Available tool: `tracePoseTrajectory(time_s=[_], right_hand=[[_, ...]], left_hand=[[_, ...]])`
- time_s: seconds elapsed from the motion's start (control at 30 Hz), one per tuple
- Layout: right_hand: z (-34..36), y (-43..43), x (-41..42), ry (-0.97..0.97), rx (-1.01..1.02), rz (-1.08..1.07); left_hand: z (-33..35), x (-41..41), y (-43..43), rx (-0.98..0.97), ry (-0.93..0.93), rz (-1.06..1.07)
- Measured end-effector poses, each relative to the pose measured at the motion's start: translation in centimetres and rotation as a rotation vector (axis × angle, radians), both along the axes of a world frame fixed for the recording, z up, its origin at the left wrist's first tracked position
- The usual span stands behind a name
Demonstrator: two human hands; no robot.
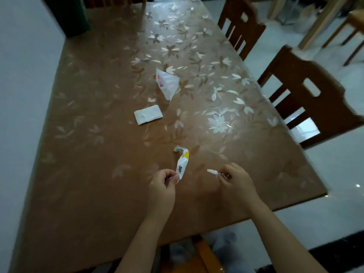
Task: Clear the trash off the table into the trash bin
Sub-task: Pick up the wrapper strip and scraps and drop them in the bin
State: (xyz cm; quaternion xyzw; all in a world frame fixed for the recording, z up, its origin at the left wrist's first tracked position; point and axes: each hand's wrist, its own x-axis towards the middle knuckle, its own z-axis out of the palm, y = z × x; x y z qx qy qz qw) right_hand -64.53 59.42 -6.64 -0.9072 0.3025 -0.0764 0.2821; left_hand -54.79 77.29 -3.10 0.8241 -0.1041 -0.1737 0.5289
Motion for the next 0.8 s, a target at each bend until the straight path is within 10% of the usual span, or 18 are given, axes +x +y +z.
tracePoseTrajectory(time_s=[0.8], right_hand=[[9.2,-25.7,-36.2,-0.378,-0.134,-0.661]], left_hand=[[5.4,-28.5,-37.1,-0.198,-0.110,-0.747]])
